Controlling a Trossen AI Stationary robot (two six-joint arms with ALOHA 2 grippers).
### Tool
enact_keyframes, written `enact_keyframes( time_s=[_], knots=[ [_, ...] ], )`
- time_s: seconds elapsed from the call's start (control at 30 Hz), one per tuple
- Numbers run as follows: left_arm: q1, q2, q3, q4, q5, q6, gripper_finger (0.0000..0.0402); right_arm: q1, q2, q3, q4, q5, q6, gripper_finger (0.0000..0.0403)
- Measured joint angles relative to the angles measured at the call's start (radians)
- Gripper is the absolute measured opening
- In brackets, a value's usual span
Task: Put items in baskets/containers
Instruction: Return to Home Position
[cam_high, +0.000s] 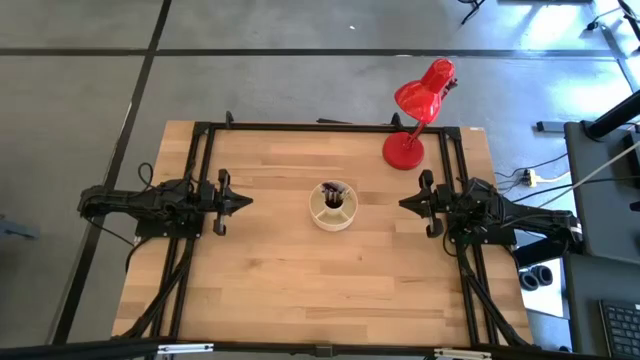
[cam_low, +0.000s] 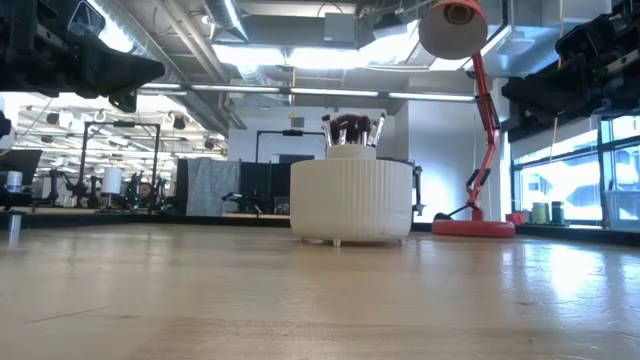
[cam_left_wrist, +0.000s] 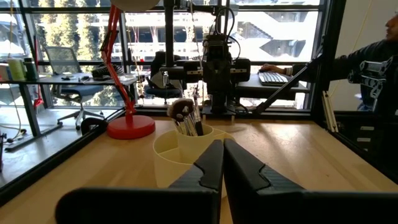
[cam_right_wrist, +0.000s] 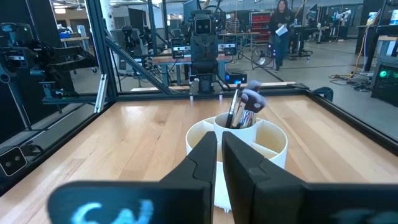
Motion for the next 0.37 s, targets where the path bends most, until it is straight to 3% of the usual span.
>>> enact_keyframes(
  time_s=[0.37],
  knots=[
    [0.0,0.0,0.0,0.0,0.0,0.0,0.0006,0.0,0.0,0.0,0.0,0.0,0.0,0.0028]
  ],
)
